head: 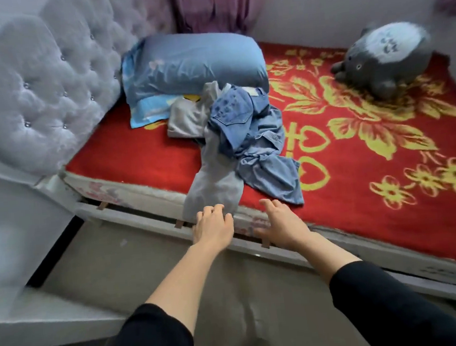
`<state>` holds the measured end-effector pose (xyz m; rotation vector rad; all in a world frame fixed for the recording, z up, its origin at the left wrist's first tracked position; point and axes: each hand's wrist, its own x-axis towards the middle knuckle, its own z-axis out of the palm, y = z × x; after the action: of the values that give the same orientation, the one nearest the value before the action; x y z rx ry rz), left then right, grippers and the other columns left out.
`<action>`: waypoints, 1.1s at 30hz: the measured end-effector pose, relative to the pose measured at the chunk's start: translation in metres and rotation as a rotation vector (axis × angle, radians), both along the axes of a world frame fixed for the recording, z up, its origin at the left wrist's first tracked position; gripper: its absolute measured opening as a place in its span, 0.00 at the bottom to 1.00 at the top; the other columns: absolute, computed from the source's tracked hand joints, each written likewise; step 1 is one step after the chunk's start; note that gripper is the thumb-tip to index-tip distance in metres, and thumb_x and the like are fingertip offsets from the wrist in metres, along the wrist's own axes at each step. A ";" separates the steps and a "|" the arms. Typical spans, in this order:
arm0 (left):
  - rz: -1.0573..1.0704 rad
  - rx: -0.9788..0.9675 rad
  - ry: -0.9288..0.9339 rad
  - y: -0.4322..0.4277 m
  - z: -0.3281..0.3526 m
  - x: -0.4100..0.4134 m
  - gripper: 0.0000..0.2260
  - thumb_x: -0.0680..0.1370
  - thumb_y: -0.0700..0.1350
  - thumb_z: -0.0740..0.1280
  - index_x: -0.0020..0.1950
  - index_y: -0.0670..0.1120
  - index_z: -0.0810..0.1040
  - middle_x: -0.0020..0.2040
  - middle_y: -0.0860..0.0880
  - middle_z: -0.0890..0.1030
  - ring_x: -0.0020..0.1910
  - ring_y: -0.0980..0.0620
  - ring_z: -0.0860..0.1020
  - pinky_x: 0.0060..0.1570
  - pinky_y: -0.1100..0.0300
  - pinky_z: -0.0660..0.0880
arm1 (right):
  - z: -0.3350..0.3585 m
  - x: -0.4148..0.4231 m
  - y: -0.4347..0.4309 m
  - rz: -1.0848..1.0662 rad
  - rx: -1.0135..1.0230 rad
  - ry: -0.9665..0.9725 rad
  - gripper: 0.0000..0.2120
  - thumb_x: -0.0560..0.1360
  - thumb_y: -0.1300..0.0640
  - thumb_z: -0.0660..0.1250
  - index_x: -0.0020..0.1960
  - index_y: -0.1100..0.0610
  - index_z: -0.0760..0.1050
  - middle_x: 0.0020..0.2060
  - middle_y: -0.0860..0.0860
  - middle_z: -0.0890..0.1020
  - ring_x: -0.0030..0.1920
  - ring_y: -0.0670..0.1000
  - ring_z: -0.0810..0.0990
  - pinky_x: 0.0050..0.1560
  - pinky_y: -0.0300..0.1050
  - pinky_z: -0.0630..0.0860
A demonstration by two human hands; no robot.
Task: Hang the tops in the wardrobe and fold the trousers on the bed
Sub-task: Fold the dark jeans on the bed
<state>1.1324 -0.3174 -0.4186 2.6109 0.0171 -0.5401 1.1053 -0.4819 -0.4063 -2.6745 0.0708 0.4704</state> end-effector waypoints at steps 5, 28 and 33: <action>-0.006 -0.008 -0.011 -0.040 0.000 0.078 0.19 0.81 0.50 0.53 0.72 0.47 0.66 0.72 0.45 0.66 0.69 0.44 0.63 0.66 0.50 0.63 | -0.004 0.067 -0.049 -0.023 -0.009 0.022 0.35 0.74 0.48 0.68 0.75 0.55 0.57 0.68 0.55 0.68 0.68 0.56 0.66 0.63 0.50 0.68; 0.371 -0.216 0.069 -0.080 -0.140 0.497 0.20 0.79 0.46 0.61 0.70 0.43 0.67 0.68 0.41 0.70 0.67 0.42 0.68 0.65 0.52 0.63 | -0.128 0.480 -0.095 -0.170 0.102 0.123 0.29 0.77 0.49 0.64 0.74 0.56 0.59 0.67 0.54 0.67 0.68 0.55 0.65 0.65 0.47 0.65; 0.554 -0.347 0.084 -0.085 -0.170 0.541 0.24 0.78 0.48 0.64 0.72 0.42 0.66 0.69 0.42 0.71 0.67 0.43 0.70 0.64 0.54 0.65 | -0.150 0.544 -0.102 -0.278 0.147 -0.060 0.35 0.75 0.49 0.68 0.76 0.57 0.56 0.71 0.54 0.63 0.71 0.55 0.63 0.68 0.46 0.63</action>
<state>1.6730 -0.4022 -0.5887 2.1142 0.5993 -0.4040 1.6491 -0.5838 -0.5560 -2.4816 0.3708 0.2944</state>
